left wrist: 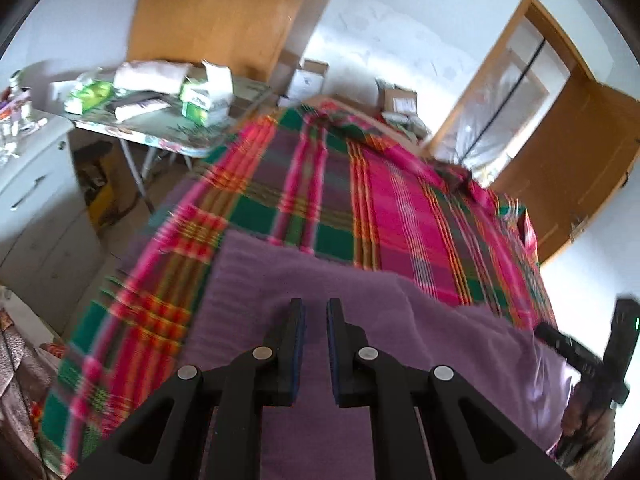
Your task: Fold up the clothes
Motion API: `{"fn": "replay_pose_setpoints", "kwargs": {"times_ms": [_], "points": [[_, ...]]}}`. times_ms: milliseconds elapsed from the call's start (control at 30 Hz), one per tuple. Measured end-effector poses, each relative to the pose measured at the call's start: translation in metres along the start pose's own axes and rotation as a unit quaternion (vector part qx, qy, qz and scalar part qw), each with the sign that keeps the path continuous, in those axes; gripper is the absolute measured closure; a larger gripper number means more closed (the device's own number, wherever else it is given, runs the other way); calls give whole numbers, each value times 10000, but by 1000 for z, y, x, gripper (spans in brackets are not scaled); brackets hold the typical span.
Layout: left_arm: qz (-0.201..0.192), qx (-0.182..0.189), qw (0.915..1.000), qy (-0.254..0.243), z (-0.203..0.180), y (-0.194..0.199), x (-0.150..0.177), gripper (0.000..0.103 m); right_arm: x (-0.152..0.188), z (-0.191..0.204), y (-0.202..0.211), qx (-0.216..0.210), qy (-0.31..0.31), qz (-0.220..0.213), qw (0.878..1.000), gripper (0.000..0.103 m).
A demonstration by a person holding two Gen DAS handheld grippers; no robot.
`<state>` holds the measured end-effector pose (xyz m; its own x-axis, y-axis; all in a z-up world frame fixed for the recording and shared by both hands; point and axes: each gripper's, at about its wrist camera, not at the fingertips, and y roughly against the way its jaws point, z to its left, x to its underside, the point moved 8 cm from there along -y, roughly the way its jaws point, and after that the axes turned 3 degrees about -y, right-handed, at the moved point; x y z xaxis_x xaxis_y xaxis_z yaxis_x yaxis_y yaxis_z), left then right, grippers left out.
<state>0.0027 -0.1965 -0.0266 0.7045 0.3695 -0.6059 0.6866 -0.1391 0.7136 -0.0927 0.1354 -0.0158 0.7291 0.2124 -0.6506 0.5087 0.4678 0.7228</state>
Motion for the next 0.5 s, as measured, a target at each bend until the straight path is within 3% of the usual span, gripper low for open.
{"fn": "replay_pose_setpoints", "kwargs": {"times_ms": [233, 500], "points": [[225, -7, 9996, -191, -11, -17, 9, 93, 3, 16, -23, -764, 59, 665, 9948, 70], [261, -75, 9994, -225, -11, -27, 7, 93, 6, 34, -44, -1592, 138, 1394, 9773, 70]]}}
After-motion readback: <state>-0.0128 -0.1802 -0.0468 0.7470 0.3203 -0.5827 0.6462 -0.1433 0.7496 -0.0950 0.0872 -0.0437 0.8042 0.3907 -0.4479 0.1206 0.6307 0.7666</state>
